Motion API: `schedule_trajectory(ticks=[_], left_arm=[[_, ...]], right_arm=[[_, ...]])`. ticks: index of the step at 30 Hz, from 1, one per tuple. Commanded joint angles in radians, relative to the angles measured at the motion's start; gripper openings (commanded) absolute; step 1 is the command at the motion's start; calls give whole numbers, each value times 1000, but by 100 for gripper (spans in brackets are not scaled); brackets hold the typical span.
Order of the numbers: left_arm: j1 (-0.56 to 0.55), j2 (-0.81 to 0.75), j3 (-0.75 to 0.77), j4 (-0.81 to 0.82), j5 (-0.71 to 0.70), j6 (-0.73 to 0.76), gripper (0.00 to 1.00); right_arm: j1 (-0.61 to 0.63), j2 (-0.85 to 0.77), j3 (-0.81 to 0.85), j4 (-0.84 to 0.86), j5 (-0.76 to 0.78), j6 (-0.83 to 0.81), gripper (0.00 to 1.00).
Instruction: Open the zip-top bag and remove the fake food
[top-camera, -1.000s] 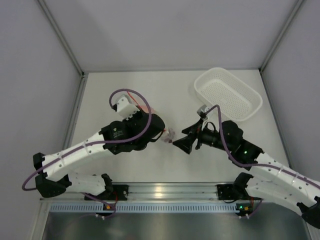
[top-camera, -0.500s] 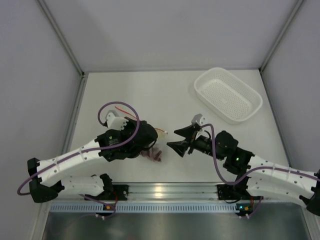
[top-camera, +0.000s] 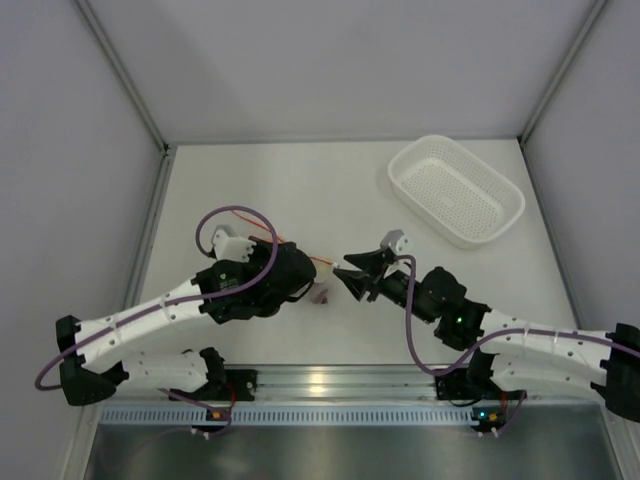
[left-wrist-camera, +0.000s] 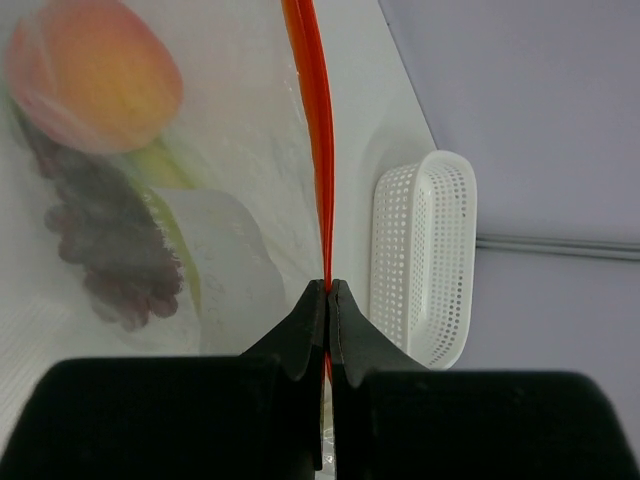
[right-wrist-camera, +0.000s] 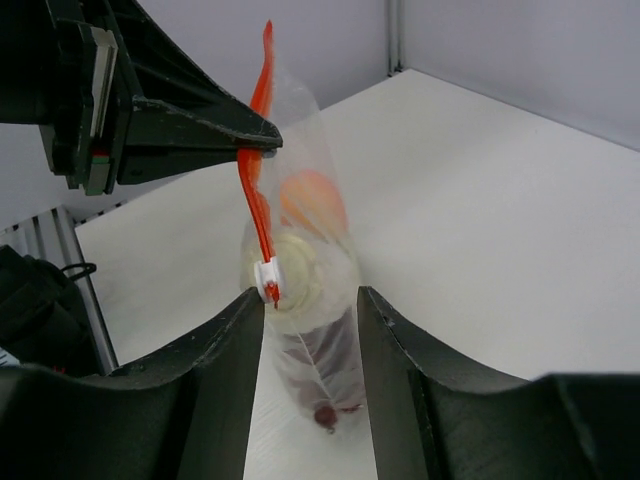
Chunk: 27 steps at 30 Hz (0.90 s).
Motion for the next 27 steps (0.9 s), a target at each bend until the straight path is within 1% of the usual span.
schedule_trajectory(ticks=[1, 5, 13, 15, 16, 20, 23, 27], left_arm=[[0, -36, -9, 70, -26, -30, 0], [0, -44, -15, 85, -28, -27, 0], [0, -36, -6, 85, -14, -47, 0], [0, -35, -7, 85, -10, -53, 0], [0, -33, -9, 85, -8, -58, 0], [0, -38, -13, 85, -7, -68, 0], [0, -36, -13, 91, -5, -71, 0], [0, -33, -15, 91, -7, -81, 0]], right_arm=[[18, 23, 17, 112, 54, -40, 43], [18, 34, 26, 104, 40, -48, 38], [16, 52, -8, 194, -59, -48, 38], [16, 71, -9, 207, -61, -48, 37], [16, 72, -12, 217, -59, -48, 35], [18, 95, -14, 240, -58, -48, 32], [16, 120, -25, 271, -59, -36, 35], [16, 137, -72, 340, -56, -10, 44]])
